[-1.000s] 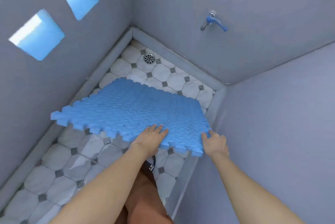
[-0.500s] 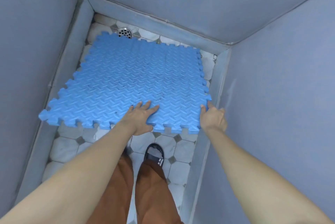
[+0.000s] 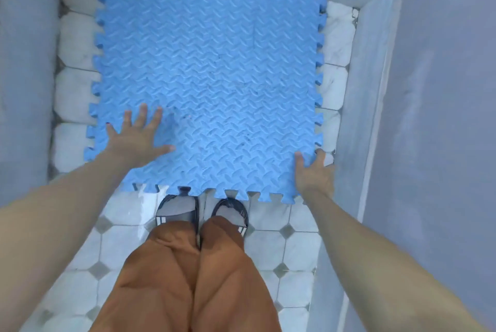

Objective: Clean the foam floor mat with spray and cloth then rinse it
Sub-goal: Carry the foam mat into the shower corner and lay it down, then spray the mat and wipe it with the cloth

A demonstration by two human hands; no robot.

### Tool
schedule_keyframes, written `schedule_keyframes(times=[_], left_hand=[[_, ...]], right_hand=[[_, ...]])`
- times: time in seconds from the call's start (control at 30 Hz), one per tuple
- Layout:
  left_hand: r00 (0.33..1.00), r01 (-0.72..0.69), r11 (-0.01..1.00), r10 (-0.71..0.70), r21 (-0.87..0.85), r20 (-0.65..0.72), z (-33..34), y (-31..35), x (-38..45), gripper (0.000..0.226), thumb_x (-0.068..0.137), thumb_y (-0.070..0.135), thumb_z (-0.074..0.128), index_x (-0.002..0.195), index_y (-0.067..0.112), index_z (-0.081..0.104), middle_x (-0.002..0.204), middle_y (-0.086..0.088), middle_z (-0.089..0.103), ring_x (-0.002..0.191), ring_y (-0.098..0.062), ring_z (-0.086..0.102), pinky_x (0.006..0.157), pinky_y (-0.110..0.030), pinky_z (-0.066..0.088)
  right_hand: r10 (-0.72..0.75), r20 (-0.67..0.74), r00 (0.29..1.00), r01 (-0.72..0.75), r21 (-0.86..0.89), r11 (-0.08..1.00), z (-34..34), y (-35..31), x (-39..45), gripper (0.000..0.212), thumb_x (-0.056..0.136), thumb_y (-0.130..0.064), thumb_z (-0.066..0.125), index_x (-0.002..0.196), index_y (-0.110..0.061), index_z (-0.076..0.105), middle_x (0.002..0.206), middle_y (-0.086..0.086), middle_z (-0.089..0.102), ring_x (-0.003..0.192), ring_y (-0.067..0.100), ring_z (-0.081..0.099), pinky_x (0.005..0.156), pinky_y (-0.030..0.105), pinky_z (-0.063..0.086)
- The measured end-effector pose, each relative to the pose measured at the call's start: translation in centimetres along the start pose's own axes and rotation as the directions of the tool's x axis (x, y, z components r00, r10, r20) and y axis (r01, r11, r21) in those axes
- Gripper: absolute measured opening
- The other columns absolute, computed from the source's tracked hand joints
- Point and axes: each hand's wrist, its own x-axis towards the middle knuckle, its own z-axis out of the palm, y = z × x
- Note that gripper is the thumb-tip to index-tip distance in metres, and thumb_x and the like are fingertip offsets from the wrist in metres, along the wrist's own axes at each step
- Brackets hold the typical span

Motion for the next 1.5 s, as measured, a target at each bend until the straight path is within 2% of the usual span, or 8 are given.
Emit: schedule_keyframes(times=[0.2,0.43,0.77,1.0,1.17,1.27,1.37,1.5], left_hand=[[0.998,0.05,0.998,-0.051,-0.029,-0.046,3.2,-4.0,6.4,0.11,0.072,0.072,0.056,0.144,0.042,-0.022,0.156,0.003,-0.028,0.146,-0.035,-0.011,0.105,-0.073,0.015],[0.994,0.045,0.998,-0.048,-0.041,-0.101,3.9,-3.4,8.3,0.117,0.073,0.065,0.064,0.145,0.037,-0.023,0.155,-0.004,-0.031,0.145,-0.038,-0.012,0.102,-0.072,0.023],[0.944,-0.073,0.997,0.071,0.007,-0.321,-12.9,1.3,-5.1,0.109,0.079,0.068,0.053,0.146,0.031,-0.025,0.157,-0.007,-0.026,0.146,-0.037,-0.003,0.111,-0.062,0.02],[0.55,-0.412,0.864,0.489,0.289,-0.677,-34.3,11.0,-22.8,0.103,0.071,0.055,0.072,0.152,0.021,0.019,0.157,-0.013,0.021,0.138,-0.036,0.034,0.102,-0.056,0.038],[0.149,-0.369,0.852,0.448,0.37,-0.882,-48.8,17.3,-32.9,0.069,0.089,0.04,0.041,0.151,0.013,0.024,0.157,-0.014,0.023,0.143,-0.033,0.025,0.11,-0.047,0.03],[0.029,-0.319,0.878,0.386,0.357,-0.922,-57.6,17.2,-35.4,0.069,0.089,0.038,0.041,0.15,0.011,0.024,0.157,-0.016,0.021,0.144,-0.034,0.021,0.113,-0.047,0.025],[0.086,-0.312,0.898,0.353,0.312,-0.932,-64.4,15.4,-35.3,0.079,0.085,0.036,0.057,0.151,0.012,0.022,0.158,-0.015,0.017,0.145,-0.035,0.018,0.114,-0.05,0.02],[0.479,-0.221,0.931,0.363,0.29,-0.8,-71.6,12.9,-32.1,0.108,0.079,0.063,0.058,0.152,0.022,-0.01,0.161,-0.008,-0.009,0.148,-0.031,-0.002,0.118,-0.048,0.006]], right_hand=[[-0.035,0.045,0.998,0.037,-0.047,0.998,5.8,0.7,2.9,0.102,0.078,-0.08,0.047,0.152,-0.041,-0.013,0.144,0.017,0.028,0.122,0.039,0.042,0.081,0.046,0.042],[-0.22,0.243,0.945,0.293,-0.325,0.899,8.1,-0.8,4.8,0.104,0.08,-0.08,0.042,0.147,-0.042,-0.027,0.16,0.008,-0.026,0.15,0.027,-0.015,0.12,0.055,0.009],[-0.473,0.115,0.873,0.486,-0.263,0.833,-12.1,-8.6,-3.8,0.092,0.09,-0.07,0.038,0.145,-0.037,-0.027,0.161,0.001,-0.024,0.15,0.023,-0.014,0.123,0.044,0.001],[-0.655,-0.351,0.669,0.732,0.158,0.663,-37.2,-18.9,-16.3,0.095,0.09,-0.051,0.06,0.148,-0.047,-0.015,0.163,-0.007,-0.013,0.151,0.016,-0.007,0.123,0.04,0.014],[-0.547,-0.746,0.38,0.903,0.171,0.394,-54.8,-22.3,-22.6,0.094,0.087,-0.046,0.066,0.156,-0.034,0.003,0.165,-0.008,-0.005,0.15,0.005,-0.006,0.12,0.039,0.02],[-0.486,-0.837,0.251,0.952,0.123,0.28,-63.8,-26.5,-25.0,0.095,0.087,-0.045,0.067,0.156,-0.026,0.005,0.165,-0.005,-0.006,0.151,0.009,-0.003,0.121,0.038,0.017],[-0.424,-0.88,0.212,0.965,0.118,0.236,-70.1,-31.5,-25.8,0.102,0.084,-0.048,0.07,0.156,-0.016,0.006,0.164,0.001,0.0,0.152,0.016,0.002,0.121,0.046,0.018],[-0.475,-0.801,0.365,0.929,0.276,0.247,-76.5,-38.3,-24.9,0.109,0.08,-0.049,0.075,0.156,-0.017,0.004,0.163,0.004,0.016,0.149,0.021,0.018,0.115,0.038,0.027]])
